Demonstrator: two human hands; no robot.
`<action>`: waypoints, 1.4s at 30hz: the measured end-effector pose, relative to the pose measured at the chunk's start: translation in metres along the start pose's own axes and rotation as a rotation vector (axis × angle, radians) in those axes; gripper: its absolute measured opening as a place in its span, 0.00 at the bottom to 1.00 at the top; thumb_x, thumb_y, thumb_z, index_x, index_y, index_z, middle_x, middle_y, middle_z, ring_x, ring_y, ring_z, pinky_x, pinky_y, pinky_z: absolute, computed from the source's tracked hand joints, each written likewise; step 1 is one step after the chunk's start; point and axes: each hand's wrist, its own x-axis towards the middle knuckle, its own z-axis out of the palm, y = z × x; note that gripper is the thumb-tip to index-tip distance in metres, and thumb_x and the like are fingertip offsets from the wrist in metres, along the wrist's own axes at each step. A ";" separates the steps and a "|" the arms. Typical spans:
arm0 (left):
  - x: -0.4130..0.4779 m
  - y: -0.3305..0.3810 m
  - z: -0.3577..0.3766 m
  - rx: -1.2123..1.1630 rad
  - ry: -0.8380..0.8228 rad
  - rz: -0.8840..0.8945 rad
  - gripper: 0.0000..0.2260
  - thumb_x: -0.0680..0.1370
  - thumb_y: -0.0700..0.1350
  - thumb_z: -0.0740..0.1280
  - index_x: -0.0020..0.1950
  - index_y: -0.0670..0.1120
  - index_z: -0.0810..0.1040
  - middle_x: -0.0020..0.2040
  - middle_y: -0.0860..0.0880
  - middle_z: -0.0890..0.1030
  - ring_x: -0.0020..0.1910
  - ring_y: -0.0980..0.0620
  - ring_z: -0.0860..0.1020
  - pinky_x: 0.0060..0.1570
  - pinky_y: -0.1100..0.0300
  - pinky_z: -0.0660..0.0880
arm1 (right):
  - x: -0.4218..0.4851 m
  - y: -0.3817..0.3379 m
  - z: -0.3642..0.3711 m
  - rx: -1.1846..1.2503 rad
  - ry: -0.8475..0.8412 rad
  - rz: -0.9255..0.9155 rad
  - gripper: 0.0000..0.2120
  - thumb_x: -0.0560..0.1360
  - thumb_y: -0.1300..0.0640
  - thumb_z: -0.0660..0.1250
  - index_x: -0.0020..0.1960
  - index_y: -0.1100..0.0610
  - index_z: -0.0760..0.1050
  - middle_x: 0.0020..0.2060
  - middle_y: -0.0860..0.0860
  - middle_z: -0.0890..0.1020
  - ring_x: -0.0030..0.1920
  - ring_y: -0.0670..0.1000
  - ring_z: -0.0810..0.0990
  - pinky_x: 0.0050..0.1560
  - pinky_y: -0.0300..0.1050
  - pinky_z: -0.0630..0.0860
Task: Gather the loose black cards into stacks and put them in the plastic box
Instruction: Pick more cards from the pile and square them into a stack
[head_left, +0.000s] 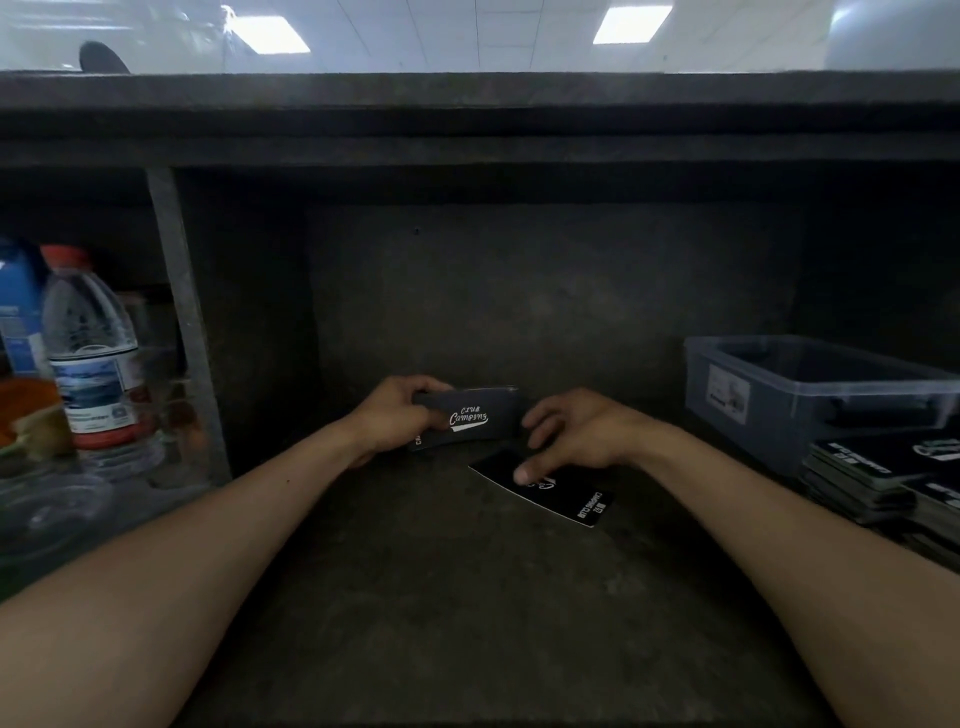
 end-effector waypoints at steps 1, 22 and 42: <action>0.000 0.000 0.000 0.003 0.004 0.001 0.16 0.73 0.35 0.73 0.56 0.51 0.82 0.52 0.48 0.85 0.50 0.53 0.82 0.50 0.63 0.78 | -0.001 -0.001 -0.001 0.008 -0.058 -0.041 0.37 0.60 0.52 0.84 0.66 0.53 0.75 0.50 0.44 0.85 0.47 0.41 0.81 0.54 0.39 0.75; -0.001 0.001 0.003 -0.031 -0.005 -0.002 0.08 0.77 0.46 0.72 0.56 0.48 0.84 0.52 0.48 0.86 0.50 0.53 0.82 0.53 0.61 0.77 | -0.022 -0.011 -0.027 0.158 -0.205 0.024 0.09 0.70 0.57 0.77 0.50 0.50 0.85 0.45 0.46 0.85 0.47 0.44 0.78 0.37 0.34 0.73; -0.006 0.010 0.014 0.030 -0.060 0.040 0.17 0.74 0.31 0.68 0.54 0.53 0.80 0.53 0.49 0.84 0.53 0.53 0.81 0.53 0.61 0.76 | 0.025 -0.001 0.037 0.088 0.425 -0.026 0.41 0.73 0.57 0.74 0.79 0.51 0.55 0.73 0.57 0.66 0.72 0.56 0.68 0.70 0.43 0.64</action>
